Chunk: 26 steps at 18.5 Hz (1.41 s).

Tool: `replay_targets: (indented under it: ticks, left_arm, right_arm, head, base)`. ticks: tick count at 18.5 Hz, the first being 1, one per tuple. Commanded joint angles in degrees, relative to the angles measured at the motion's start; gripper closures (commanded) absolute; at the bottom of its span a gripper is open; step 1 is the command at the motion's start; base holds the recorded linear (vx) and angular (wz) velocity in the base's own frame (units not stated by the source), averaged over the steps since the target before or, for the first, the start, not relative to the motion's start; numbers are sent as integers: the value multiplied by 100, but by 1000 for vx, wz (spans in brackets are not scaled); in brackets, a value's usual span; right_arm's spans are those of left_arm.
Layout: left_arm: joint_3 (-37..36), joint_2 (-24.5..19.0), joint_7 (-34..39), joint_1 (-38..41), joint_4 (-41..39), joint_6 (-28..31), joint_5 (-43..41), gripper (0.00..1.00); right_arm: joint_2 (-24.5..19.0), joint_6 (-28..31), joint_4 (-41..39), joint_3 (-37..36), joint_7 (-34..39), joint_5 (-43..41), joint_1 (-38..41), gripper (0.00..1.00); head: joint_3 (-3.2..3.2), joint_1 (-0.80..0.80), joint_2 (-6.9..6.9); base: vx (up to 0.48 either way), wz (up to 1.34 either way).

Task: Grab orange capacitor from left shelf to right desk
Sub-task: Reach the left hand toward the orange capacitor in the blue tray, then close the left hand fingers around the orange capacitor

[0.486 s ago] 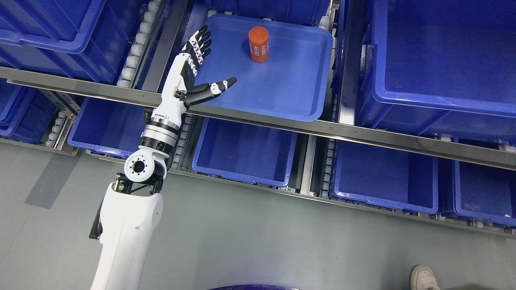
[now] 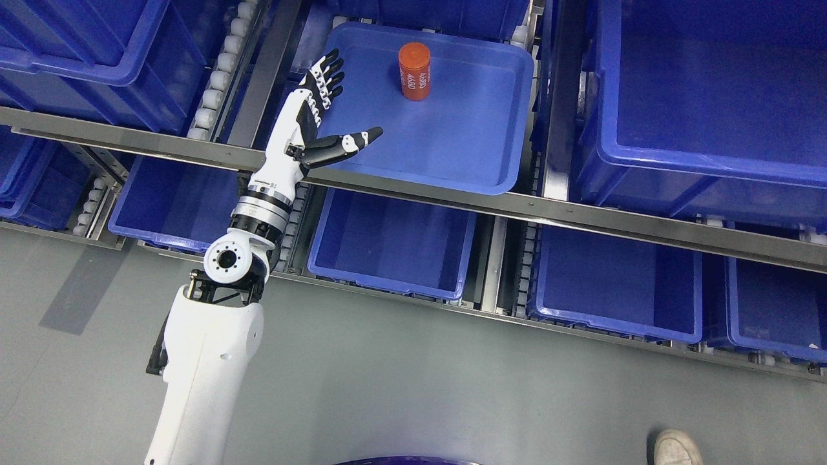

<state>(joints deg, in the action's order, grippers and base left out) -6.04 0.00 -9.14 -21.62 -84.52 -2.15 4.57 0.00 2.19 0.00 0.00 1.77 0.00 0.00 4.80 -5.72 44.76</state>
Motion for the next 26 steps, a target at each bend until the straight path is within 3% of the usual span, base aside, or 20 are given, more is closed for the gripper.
replay_targets:
  ticks: [1,9,17,26]
  left_arm:
    - [-116,-100,-9,-912,1778,-57,-26,1]
    - [-1100,-100,-18,-2065,3582,-242,-211,2]
    - [-1839,-100,-27,-2575,4172,-233,-193,3]
    - [-1918,-100,8,-2988,4637,-242,-202,3]
  right_arm:
    - [100,10,-132,-70,-1,0,193,0]
    - [100,10,-132,-62,-1,0,193,0]
    - [100,10,-132,-62,-1,0,193,0]
    - [100,10,-132,-70,-1,0,193,0]
  head:
    - [0,0,0]
    - [0,0,0]
    - [0,0,0]
    - [0,0,0]
  base:
    - [0,0]
    - [0,0]
    - [0,0]
    - [0,0]
